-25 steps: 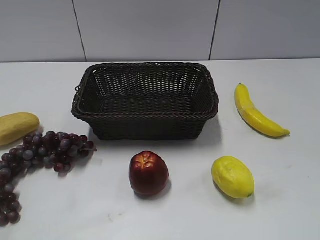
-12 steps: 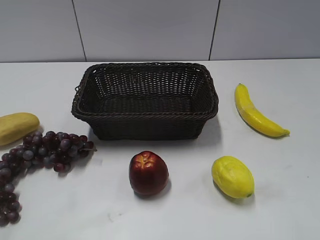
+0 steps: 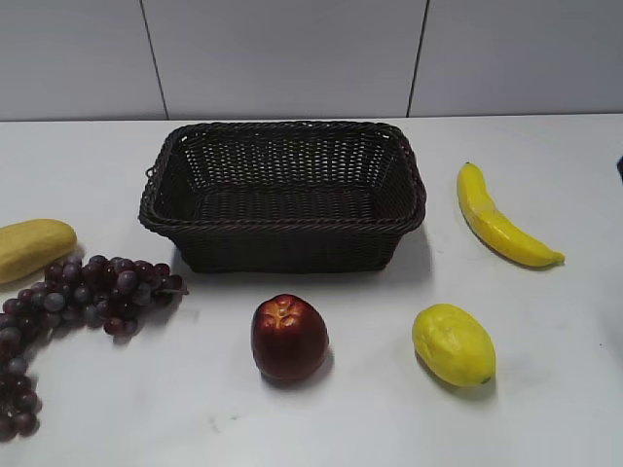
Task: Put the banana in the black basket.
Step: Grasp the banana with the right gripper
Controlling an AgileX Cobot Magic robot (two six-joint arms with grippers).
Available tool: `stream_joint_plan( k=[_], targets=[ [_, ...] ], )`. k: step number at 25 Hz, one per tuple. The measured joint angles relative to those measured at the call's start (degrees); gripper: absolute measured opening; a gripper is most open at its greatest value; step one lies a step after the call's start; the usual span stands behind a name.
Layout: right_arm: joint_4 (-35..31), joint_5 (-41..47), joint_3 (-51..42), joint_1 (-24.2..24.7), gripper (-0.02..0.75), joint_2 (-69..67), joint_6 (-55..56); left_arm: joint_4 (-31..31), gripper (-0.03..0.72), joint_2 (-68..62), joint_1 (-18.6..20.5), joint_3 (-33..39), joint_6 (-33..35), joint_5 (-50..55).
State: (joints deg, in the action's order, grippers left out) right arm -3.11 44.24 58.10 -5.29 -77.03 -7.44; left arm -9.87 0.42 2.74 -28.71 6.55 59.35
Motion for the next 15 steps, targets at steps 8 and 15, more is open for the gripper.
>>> stream_joint_plan(
  k=[8, 15],
  targets=[
    [-8.7, -2.8, 14.9, 0.0, 0.591, -21.1, -10.1, 0.0, 0.437, 0.0, 0.0, 0.0, 0.0, 0.0],
    [-9.3, -4.9, 21.0, 0.0, 0.591, -34.4, -11.3, 0.0, 0.437, 0.0, 0.0, 0.0, 0.0, 0.0]
  ],
)
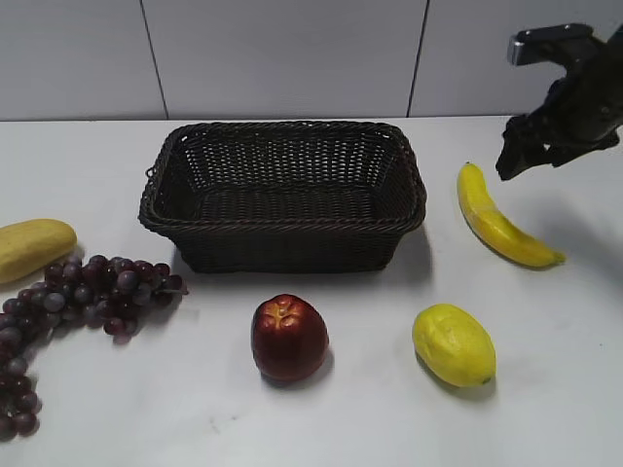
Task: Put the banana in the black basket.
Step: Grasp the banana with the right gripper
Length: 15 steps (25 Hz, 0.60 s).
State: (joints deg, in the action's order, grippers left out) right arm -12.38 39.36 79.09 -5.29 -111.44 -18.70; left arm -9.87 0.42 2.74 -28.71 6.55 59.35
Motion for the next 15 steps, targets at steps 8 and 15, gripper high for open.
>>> stream_joint_plan(
  k=[8, 15],
  targets=[
    [-0.1, -3.4, 0.3, -1.0, 0.591, -7.5, -9.5, 0.0, 0.437, 0.0, 0.0, 0.0, 0.0, 0.0],
    [0.8, -7.2, 0.4, -4.7, 0.591, -10.3, -11.3, 0.0, 0.437, 0.0, 0.0, 0.0, 0.0, 0.0]
  ],
)
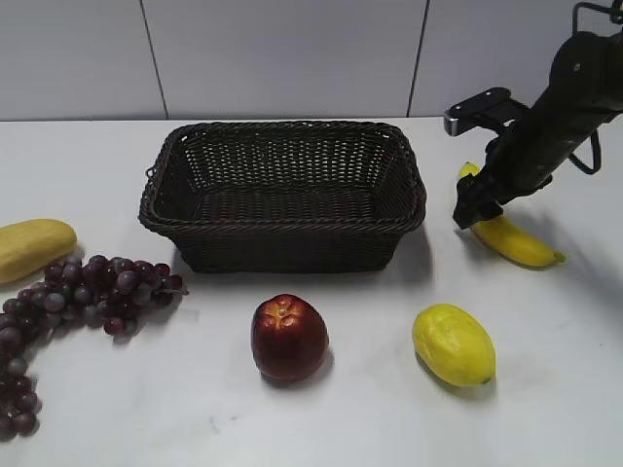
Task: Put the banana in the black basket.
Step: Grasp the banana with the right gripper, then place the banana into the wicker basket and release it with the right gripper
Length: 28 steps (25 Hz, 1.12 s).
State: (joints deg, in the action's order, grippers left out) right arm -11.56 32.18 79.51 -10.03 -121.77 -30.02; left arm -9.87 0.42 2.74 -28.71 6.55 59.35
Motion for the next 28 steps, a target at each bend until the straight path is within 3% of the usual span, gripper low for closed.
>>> stream_joint_plan(
  k=[4, 8, 13, 17, 19, 22, 24, 28],
  targets=[
    [3.5, -0.4, 0.0, -1.1, 0.534, -1.7, 2.4, 0.0, 0.437, 0.0, 0.0, 0.0, 0.0, 0.0],
    [4.7, -0.5, 0.0, -1.3, 0.312, -1.7, 5.2, 0.0, 0.437, 0.0, 0.0, 0.0, 0.0, 0.0],
    [5.0, 5.2, 2.0, -1.3, 0.316, -0.8, 6.6, 0.0, 0.437, 0.0, 0.0, 0.0, 0.0, 0.0],
    [4.3, 14.2, 9.7, -1.3, 0.316, 3.4, 6.8, 0.0, 0.437, 0.0, 0.0, 0.0, 0.0, 0.0],
    [1.4, 18.4, 15.4, -1.3, 0.316, 5.1, 5.4, 0.0, 0.437, 0.0, 0.0, 0.0, 0.0, 0.0],
    [-7.9, 24.0, 24.7, -1.6, 0.316, 5.9, -2.6, 0.0, 0.437, 0.0, 0.0, 0.0, 0.0, 0.0],
    [-12.4, 25.4, 29.8, -3.3, 0.316, 5.9, -7.4, 0.0, 0.437, 0.0, 0.0, 0.0, 0.0, 0.0],
    [-13.2, 23.4, 33.9, -10.2, 0.316, 5.9, -14.3, 0.0, 0.437, 0.0, 0.0, 0.0, 0.0, 0.0]
  ],
)
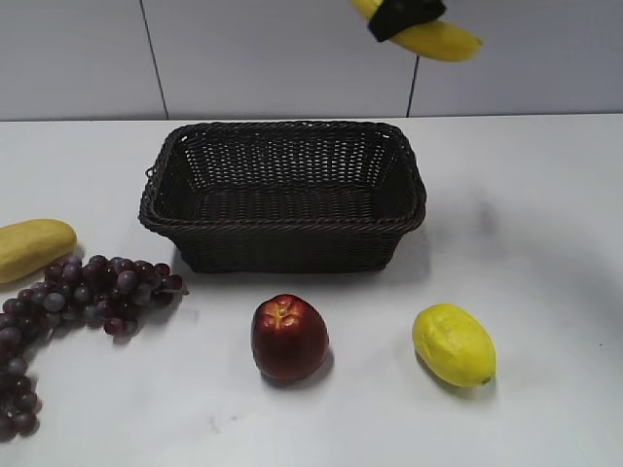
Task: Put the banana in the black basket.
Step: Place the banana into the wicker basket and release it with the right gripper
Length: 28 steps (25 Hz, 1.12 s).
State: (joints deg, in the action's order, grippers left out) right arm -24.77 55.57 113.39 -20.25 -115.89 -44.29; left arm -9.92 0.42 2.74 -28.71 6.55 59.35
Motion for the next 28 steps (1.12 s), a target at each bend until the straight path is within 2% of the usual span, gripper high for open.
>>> stream_joint_plan(
  k=[4, 9, 13, 14, 17, 19, 23, 26, 28],
  targets=[
    [-0.2, -3.6, 0.4, -6.9, 0.316, -3.0, -8.8, 0.0, 0.437, 0.0, 0.0, 0.0, 0.0, 0.0],
    [-0.3, -5.7, 0.4, -10.8, 0.316, -10.2, -11.3, 0.0, 0.437, 0.0, 0.0, 0.0, 0.0, 0.0],
    [0.8, -3.9, 0.4, -11.1, 0.319, -15.5, -11.5, 0.0, 0.437, 0.0, 0.0, 0.0, 0.0, 0.0],
    [1.4, -2.9, 0.4, -11.1, 0.34, -16.4, -11.6, 0.0, 0.437, 0.0, 0.0, 0.0, 0.0, 0.0],
    [3.3, -1.4, 0.4, -11.1, 0.568, -17.0, -11.6, 0.0, 0.437, 0.0, 0.0, 0.0, 0.0, 0.0],
    [3.5, -1.3, 0.4, -11.1, 0.617, -16.2, -11.6, 0.0, 0.437, 0.0, 0.0, 0.0, 0.0, 0.0],
    [5.9, -1.1, 1.0, -10.7, 0.631, -11.7, -9.6, 0.0, 0.437, 0.0, 0.0, 0.0, 0.0, 0.0],
    [10.5, -1.1, 1.8, -9.3, 0.618, -7.1, -2.1, 0.0, 0.437, 0.0, 0.0, 0.0, 0.0, 0.0],
    [12.9, -1.0, 2.0, -6.7, 0.599, -4.8, 3.8, 0.0, 0.437, 0.0, 0.0, 0.0, 0.0, 0.0]
  ],
)
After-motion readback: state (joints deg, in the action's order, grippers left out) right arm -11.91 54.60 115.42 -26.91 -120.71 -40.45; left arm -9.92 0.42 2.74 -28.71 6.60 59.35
